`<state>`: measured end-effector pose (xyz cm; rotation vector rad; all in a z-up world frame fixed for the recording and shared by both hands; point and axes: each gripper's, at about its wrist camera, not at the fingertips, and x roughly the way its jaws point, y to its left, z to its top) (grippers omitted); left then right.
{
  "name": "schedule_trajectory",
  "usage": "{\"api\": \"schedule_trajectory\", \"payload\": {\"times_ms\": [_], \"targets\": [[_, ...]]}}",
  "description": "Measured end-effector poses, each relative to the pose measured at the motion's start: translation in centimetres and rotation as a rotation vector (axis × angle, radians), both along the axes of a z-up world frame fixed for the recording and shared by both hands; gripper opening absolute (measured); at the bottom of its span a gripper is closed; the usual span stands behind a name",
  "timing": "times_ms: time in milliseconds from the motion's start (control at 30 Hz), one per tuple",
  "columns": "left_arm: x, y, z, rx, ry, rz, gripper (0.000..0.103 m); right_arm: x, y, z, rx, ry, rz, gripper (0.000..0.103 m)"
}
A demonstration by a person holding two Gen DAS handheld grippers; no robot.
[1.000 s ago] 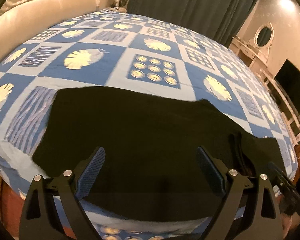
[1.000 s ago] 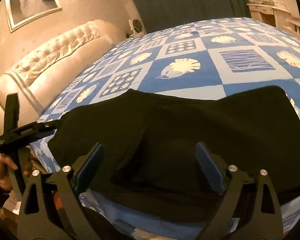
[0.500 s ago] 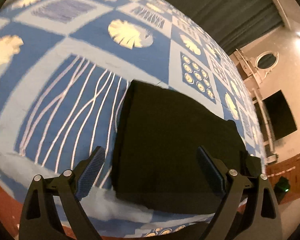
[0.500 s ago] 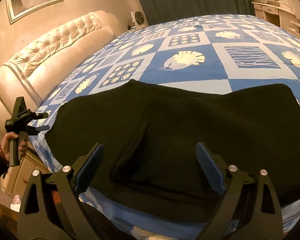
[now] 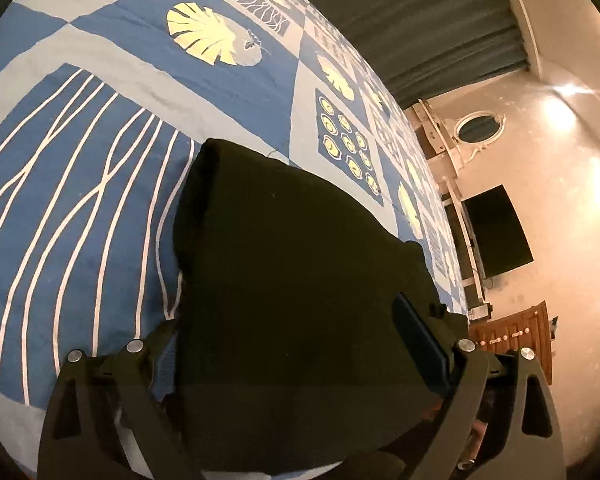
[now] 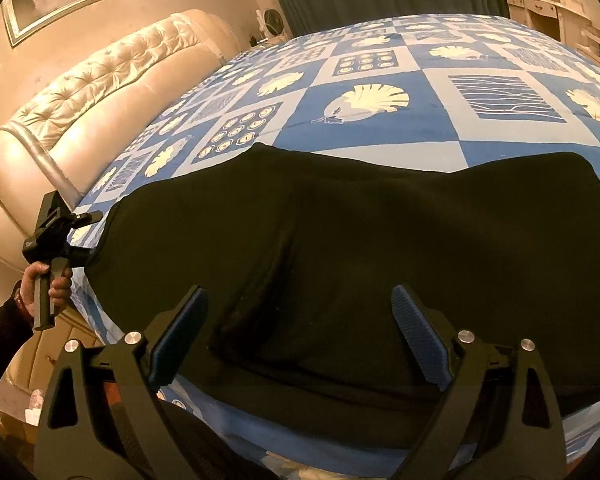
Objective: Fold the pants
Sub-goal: 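Lower the left gripper onto the pants edge and close it, then lift the gripped edge with the left gripper and fold it over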
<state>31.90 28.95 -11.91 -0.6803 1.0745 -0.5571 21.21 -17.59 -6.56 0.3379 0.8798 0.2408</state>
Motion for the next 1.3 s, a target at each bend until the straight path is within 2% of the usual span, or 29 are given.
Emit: {"api": "schedule_trajectory", "payload": {"times_ms": [167,233,300,333,367,400,433,467,500,600,633,667,933,1133,1300], "targets": [[-0.1,-0.3,0.1,0.030,-0.011,0.000,0.091,0.1,0.1,-0.1,-0.002,0.010,-0.002,0.093],[-0.5,-0.7,0.3,0.075,-0.030,-0.004,0.088,0.1,0.1,-0.1,-0.002,0.009,-0.001,0.093],[-0.5,-1.1,0.3,0.151,-0.033,-0.007,0.067,0.1,0.1,-0.1,0.001,0.012,-0.002,0.093],[-0.5,-1.2,0.2,0.178,-0.031,-0.003,0.061,0.1,0.0,-0.2,0.001,0.012,-0.002,0.093],[-0.6,-0.8,0.2,0.186,-0.022,0.009,0.049,0.1,0.0,-0.1,0.001,0.012,-0.002,0.093],[-0.7,-0.3,-0.1,0.173,-0.003,0.023,0.033,0.1,0.0,-0.1,0.000,0.012,-0.001,0.093],[-0.8,0.3,-0.4,0.144,0.020,0.039,0.031,0.1,0.0,-0.2,-0.001,0.012,-0.001,0.093],[-0.8,0.9,-0.7,0.102,0.044,0.060,0.031,0.1,0.0,-0.2,-0.001,0.012,-0.002,0.093],[-0.8,1.0,-0.8,0.094,0.051,0.070,0.031,0.1,0.0,-0.2,0.000,0.011,-0.002,0.093],[-1.0,0.2,0.2,0.160,0.025,0.067,0.030,0.1,-0.1,-0.2,0.001,0.011,-0.004,0.093],[-1.1,-0.1,0.7,0.169,0.016,0.073,0.027,0.2,-0.1,-0.2,0.001,0.010,-0.004,0.093],[-1.2,-0.2,1.0,0.162,0.011,0.077,0.019,0.2,-0.1,-0.2,0.001,0.009,-0.005,0.093],[-2.0,-1.9,6.0,0.110,-0.068,0.083,0.018,0.0,-0.6,-0.1,0.010,-0.005,-0.015,0.093],[-2.2,-6.2,11.2,0.112,-0.170,0.020,0.017,-0.3,-0.9,0.3,0.015,-0.027,-0.028,0.093],[-3.1,-11.8,15.5,0.110,-0.243,-0.067,0.017,-0.6,-1.5,0.6,0.037,-0.045,-0.047,0.093]]}}
